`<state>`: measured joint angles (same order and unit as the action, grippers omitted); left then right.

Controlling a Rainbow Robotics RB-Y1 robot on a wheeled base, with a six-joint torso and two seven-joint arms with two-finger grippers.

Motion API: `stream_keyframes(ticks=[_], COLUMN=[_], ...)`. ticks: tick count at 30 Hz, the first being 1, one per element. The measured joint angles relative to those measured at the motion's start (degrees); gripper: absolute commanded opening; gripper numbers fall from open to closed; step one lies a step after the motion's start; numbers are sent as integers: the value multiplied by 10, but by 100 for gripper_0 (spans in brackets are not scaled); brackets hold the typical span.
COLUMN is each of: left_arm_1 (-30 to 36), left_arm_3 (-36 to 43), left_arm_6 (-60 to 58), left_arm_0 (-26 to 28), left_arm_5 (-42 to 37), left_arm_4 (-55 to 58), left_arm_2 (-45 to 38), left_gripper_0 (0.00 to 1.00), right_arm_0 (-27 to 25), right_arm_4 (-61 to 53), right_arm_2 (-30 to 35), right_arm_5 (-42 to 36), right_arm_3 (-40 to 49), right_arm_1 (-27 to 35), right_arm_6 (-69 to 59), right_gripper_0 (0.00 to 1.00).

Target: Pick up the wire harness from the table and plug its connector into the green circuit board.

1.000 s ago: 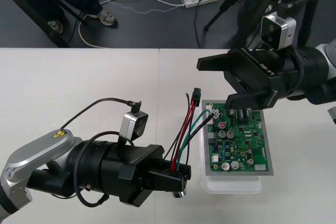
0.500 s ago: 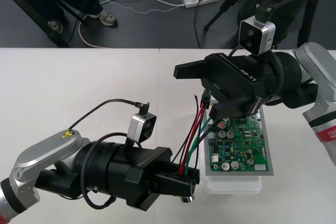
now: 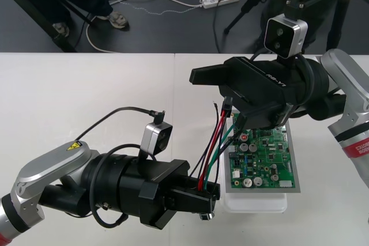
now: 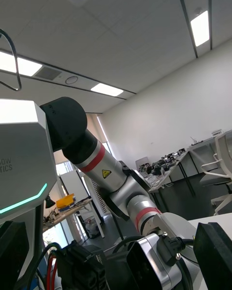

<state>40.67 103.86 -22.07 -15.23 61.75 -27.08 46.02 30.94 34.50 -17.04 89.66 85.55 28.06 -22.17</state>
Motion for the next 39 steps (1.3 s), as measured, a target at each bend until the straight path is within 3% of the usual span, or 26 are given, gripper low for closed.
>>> stream_keyframes(ticks=[4, 5, 7, 11, 12, 16, 25, 27, 31, 32, 33, 39], left_arm_1=[0, 0, 0, 0, 0, 0, 0, 0, 0, 0, 0, 0], left_arm_3=[0, 0, 0, 0, 0, 0, 0, 0, 0, 0, 0, 0], left_arm_6=[0, 0, 0, 0, 0, 0, 0, 0, 0, 0, 0, 0], left_arm_0=[0, 0, 0, 0, 0, 0, 0, 0, 0, 0, 0, 0], left_arm_5=[-1, -1, -1, -2, -2, -2, -2, -2, -2, -2, -2, -2], left_arm_4=[0, 0, 0, 0, 0, 0, 0, 0, 0, 0, 0, 0], left_arm_2=[0, 0, 0, 0, 0, 0, 0, 0, 0, 0, 0, 0], left_gripper_0=[0, 0, 0, 0, 0, 0, 0, 0, 0, 0, 0, 0], right_arm_0=[0, 0, 0, 0, 0, 0, 0, 0, 0, 0, 0, 0], right_arm_4=[0, 0, -1, -1, -1, -4, -20, -21, -24, -26, -27, -27], right_arm_2=[0, 0, 0, 0, 0, 0, 0, 0, 0, 0, 0, 0], right_arm_5=[0, 0, 0, 0, 0, 0, 0, 0, 0, 0, 0, 0], right_arm_3=[0, 0, 0, 0, 0, 0, 0, 0, 0, 0, 0, 0], right_arm_1=[0, 0, 0, 0, 0, 0, 0, 0, 0, 0, 0, 1], right_arm_6=[0, 0, 0, 0, 0, 0, 0, 0, 0, 0, 0, 0], right_gripper_0=[100, 89, 77, 68, 54, 36, 32, 33, 49, 87, 100, 100])
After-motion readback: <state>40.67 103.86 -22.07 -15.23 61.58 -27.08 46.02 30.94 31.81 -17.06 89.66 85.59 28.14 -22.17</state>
